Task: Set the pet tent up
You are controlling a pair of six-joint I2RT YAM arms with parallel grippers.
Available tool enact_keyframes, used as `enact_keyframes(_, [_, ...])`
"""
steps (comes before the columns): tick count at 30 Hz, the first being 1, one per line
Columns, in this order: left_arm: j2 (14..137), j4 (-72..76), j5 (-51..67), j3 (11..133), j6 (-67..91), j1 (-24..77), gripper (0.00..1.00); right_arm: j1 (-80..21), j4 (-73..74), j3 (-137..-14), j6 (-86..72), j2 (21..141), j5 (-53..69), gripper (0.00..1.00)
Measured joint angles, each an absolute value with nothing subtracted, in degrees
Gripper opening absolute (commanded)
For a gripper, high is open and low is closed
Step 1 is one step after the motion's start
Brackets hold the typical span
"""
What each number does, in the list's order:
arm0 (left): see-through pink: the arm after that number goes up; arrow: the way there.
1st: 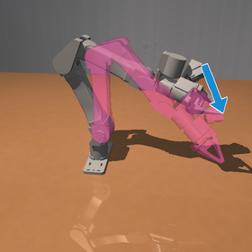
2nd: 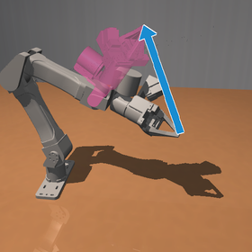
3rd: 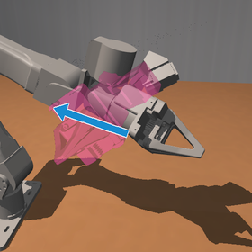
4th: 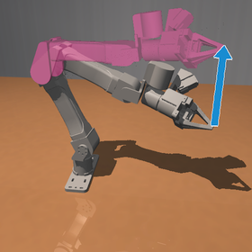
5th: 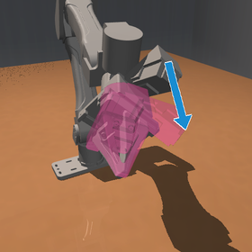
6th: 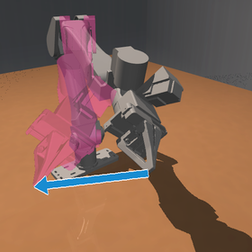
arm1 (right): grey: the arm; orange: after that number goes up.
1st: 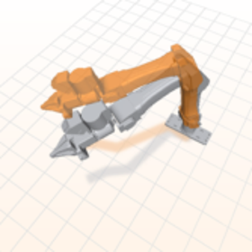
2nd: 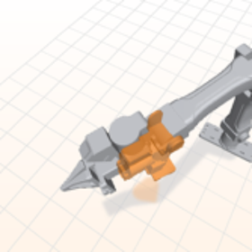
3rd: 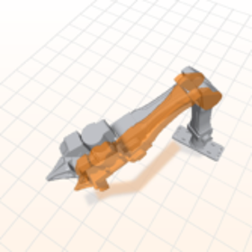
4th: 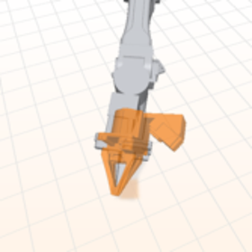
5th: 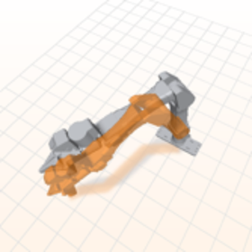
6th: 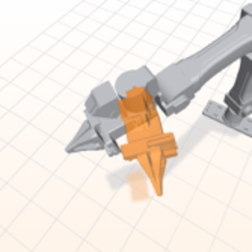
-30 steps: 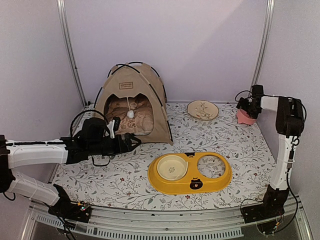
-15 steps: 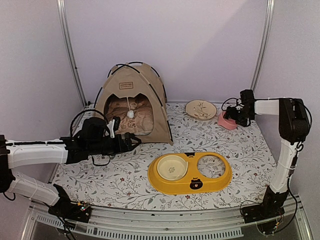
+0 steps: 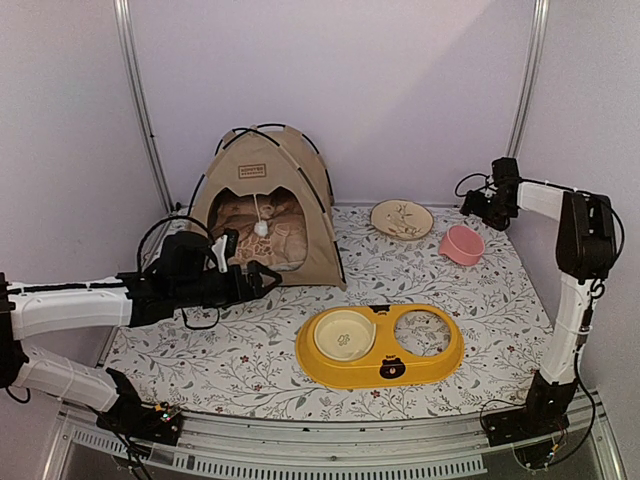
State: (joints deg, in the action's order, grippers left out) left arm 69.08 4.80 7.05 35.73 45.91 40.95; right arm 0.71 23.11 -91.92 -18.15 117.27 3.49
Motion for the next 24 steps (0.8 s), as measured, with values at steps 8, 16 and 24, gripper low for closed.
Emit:
enact_keyframes(8, [67.09,3.79,6.9,35.75,46.13,41.04,1.0,5.43,25.58,-109.08,-17.72,133.62,9.3,0.92])
enact_keyframes(16, [67.31,3.46,7.07,38.63,44.38,45.01,0.99,2.5,22.0,-94.56,-18.57,128.31,16.12,0.92])
enact_keyframes(24, [75.35,4.67,8.23,47.03,41.71,50.33,0.99,-8.73,14.41,-65.84,-23.68,109.14,17.72,0.96])
